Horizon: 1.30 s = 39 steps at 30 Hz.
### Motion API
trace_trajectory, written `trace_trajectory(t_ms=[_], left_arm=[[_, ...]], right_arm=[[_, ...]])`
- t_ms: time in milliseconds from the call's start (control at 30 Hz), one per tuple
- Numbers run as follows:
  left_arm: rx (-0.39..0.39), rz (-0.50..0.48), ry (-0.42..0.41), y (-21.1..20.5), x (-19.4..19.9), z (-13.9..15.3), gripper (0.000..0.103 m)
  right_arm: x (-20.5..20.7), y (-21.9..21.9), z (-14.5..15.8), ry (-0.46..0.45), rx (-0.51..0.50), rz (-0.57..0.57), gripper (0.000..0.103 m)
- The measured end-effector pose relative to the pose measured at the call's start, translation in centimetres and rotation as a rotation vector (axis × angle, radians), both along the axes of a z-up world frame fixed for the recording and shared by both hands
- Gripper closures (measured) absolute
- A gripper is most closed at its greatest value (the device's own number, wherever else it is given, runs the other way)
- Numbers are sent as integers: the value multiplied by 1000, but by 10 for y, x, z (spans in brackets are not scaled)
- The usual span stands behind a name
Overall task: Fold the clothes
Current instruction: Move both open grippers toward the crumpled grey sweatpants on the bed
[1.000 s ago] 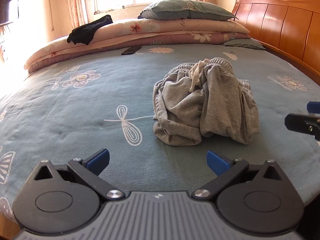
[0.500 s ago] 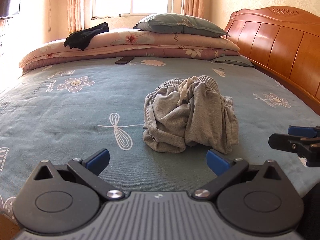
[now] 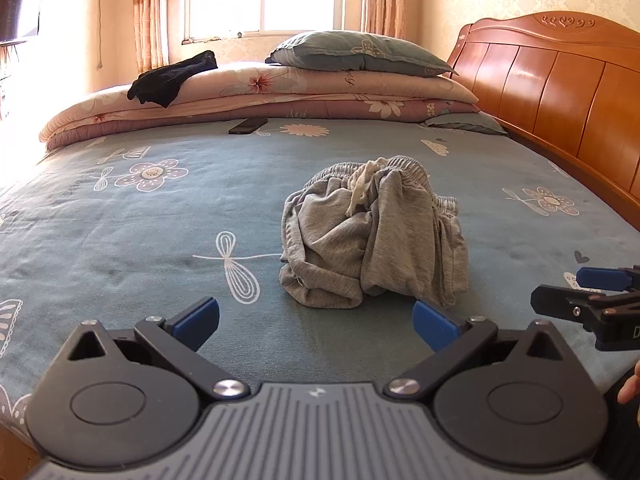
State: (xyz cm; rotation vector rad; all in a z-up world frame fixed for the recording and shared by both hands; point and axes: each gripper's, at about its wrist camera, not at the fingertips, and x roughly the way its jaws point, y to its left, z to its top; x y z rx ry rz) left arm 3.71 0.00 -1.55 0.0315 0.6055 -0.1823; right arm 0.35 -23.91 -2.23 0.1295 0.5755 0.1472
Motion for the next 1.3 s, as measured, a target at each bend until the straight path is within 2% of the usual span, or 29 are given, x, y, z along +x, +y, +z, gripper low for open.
trace_trajectory(t_ms=[200, 400, 533, 667, 767, 867, 1100, 1300], left_arm=[[-63, -61, 65, -4, 4, -2, 0], [42, -70, 44, -19, 0, -6, 0], [29, -46, 80, -15, 4, -10, 0], [61, -21, 71, -14, 4, -11, 0], [57, -10, 71, -10, 4, -11, 0], [49, -1, 70, -7, 6, -12, 1], [88, 46, 93, -1, 15, -17, 1], [122, 91, 129, 4, 22, -23, 1]], right_arm=[[4, -2, -4, 51, 4, -5, 0], [7, -6, -7, 86, 36, -8, 0], [8, -5, -9, 107, 25, -8, 0], [9, -4, -12, 112, 13, -17, 0], [10, -4, -14, 112, 15, -20, 0], [11, -8, -13, 108, 55, -19, 0], [15, -10, -11, 105, 129, 12, 0], [23, 2, -12, 125, 92, 22, 0]])
